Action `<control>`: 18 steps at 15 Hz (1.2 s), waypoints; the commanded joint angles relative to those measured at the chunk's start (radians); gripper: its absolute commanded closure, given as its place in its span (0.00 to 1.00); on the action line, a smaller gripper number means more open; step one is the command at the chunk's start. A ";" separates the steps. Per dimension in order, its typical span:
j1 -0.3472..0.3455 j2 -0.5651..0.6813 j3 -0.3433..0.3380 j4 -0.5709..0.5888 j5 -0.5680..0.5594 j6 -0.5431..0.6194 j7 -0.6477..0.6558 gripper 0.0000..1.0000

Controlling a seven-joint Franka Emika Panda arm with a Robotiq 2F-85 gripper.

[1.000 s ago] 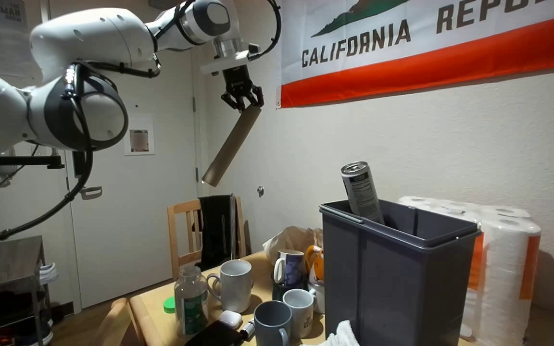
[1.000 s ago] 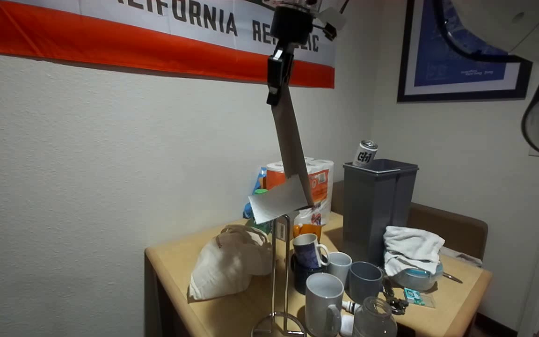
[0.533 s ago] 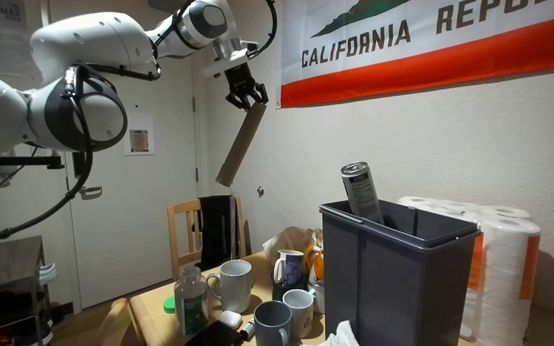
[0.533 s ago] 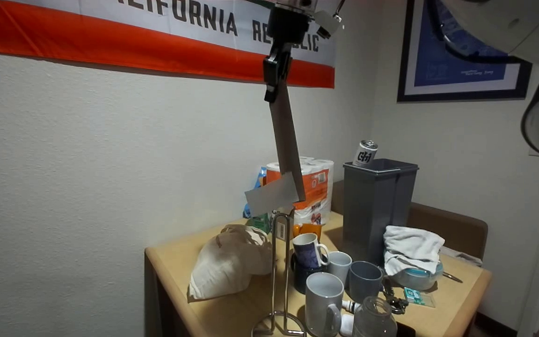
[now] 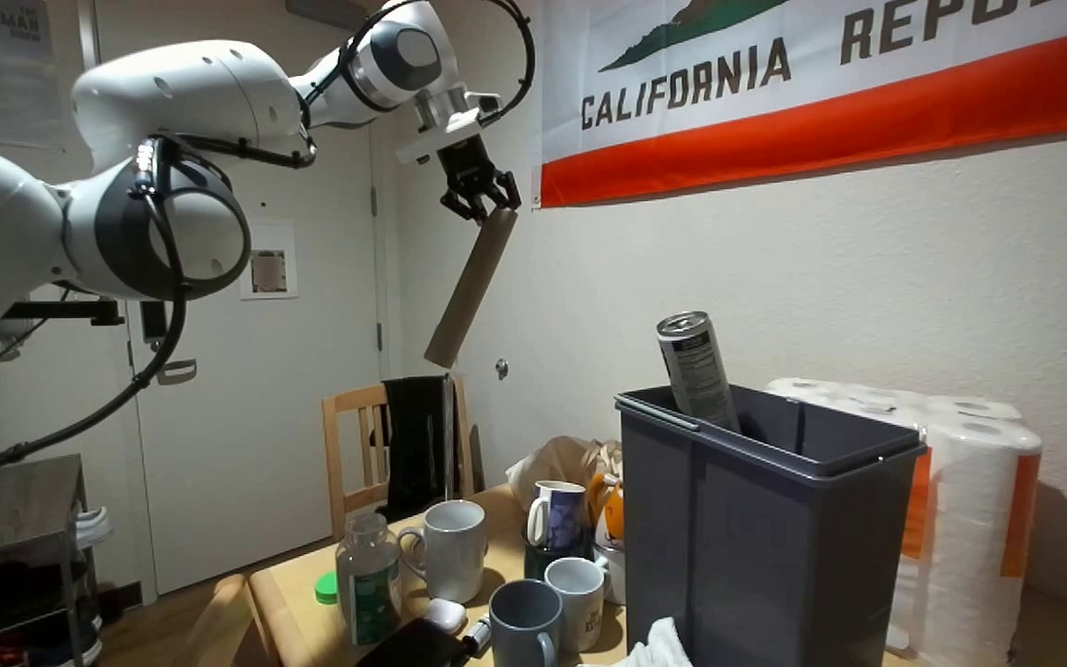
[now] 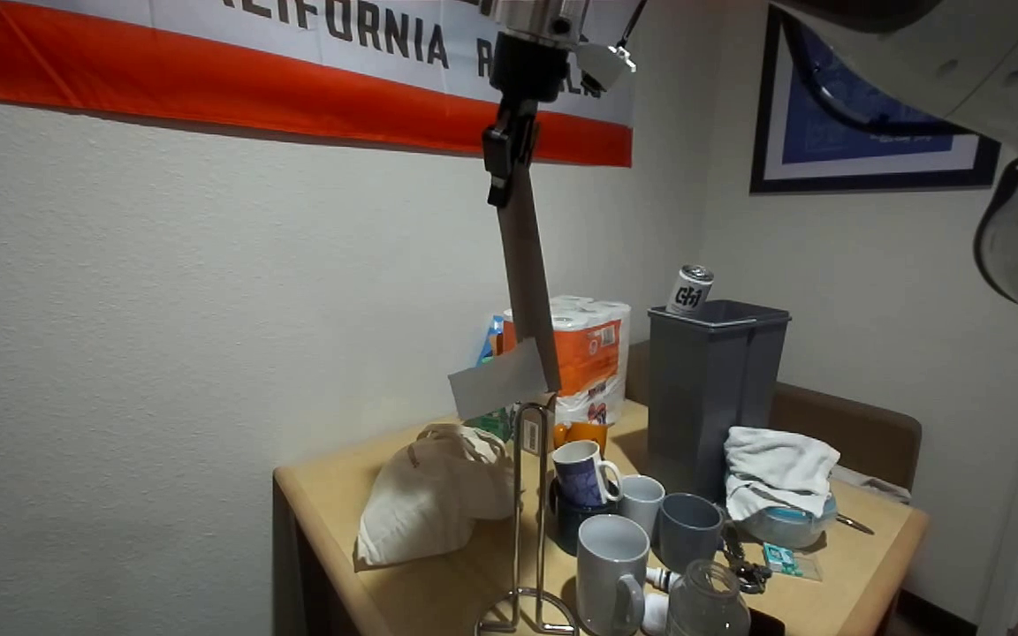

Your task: Remove the handle towel roll from the grey bin and place it on the silver stand

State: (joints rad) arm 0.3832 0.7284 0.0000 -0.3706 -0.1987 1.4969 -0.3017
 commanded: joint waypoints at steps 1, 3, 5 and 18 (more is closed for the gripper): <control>0.022 0.004 -0.024 -0.015 -0.033 0.026 0.028 0.99; 0.027 0.009 -0.026 -0.015 -0.044 0.025 0.030 0.99; 0.033 0.014 -0.029 -0.014 -0.052 0.025 0.036 0.99; 0.058 0.023 -0.048 -0.011 -0.076 0.036 0.058 0.99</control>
State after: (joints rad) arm 0.4244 0.7557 -0.0258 -0.3706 -0.2515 1.5137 -0.2796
